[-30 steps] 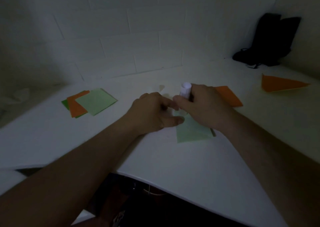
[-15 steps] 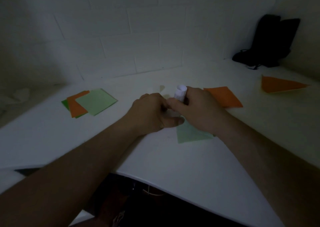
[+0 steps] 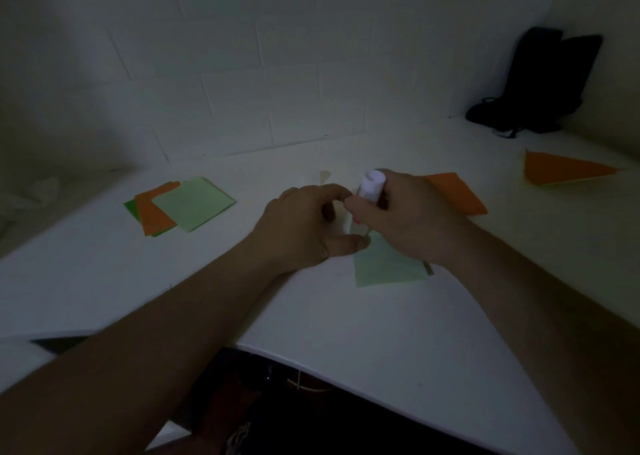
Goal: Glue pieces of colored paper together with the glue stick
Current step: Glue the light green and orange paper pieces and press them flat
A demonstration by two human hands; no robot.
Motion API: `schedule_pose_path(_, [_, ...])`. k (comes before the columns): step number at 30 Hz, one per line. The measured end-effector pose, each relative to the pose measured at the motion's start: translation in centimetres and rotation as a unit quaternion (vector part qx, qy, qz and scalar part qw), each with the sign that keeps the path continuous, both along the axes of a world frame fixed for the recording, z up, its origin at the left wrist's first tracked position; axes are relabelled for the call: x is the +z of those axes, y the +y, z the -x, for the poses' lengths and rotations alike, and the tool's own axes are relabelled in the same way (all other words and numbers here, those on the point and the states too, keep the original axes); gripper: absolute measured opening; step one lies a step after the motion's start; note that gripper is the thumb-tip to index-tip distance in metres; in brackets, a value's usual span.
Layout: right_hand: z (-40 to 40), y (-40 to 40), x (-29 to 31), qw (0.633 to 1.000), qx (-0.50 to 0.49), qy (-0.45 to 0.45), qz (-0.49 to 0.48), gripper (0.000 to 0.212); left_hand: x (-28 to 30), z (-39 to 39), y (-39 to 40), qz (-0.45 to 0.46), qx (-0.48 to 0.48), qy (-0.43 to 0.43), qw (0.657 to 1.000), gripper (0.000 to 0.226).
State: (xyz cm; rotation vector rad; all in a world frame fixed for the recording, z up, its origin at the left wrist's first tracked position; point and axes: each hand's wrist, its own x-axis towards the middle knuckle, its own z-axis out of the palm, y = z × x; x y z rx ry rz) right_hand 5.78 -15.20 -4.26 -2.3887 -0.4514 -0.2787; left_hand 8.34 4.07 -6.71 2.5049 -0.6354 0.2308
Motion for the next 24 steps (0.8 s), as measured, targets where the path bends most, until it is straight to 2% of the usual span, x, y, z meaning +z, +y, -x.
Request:
schedule_pose_path(4, [0.4,-0.2,0.4,1.000,-0.009,0.011,0.004,0.027,-0.2,-0.1,0.1,0.011,0.014,0.011,1.000,0.058])
schedule_pose_path(8, [0.4,-1.4,0.5,0.999,-0.030,0.018,0.022,0.015,-0.3,-0.2,0.1,0.004,0.011,0.022,1.000,0.053])
schedule_pose_path(11, [0.1,-2.3,0.3,0.998,-0.046,0.014,0.046,0.033,-0.3,-0.2,0.2,0.000,0.003,0.019,1.000,0.054])
schedule_pose_path(12, [0.2,-2.4,0.4,0.998,-0.047,0.015,0.047,0.034,-0.3,-0.2,0.2,0.001,0.001,0.018,1.000,0.054])
schedule_pose_path(16, [0.4,-3.1,0.6,0.999,-0.032,0.021,0.031,0.021,-0.2,-0.2,0.2,-0.006,0.002,0.019,1.000,0.055])
schedule_pose_path(24, [0.3,-4.7,0.9,0.998,-0.024,0.011,0.055,0.020,0.0,0.1,0.2,-0.017,0.003,0.019,1.000,0.055])
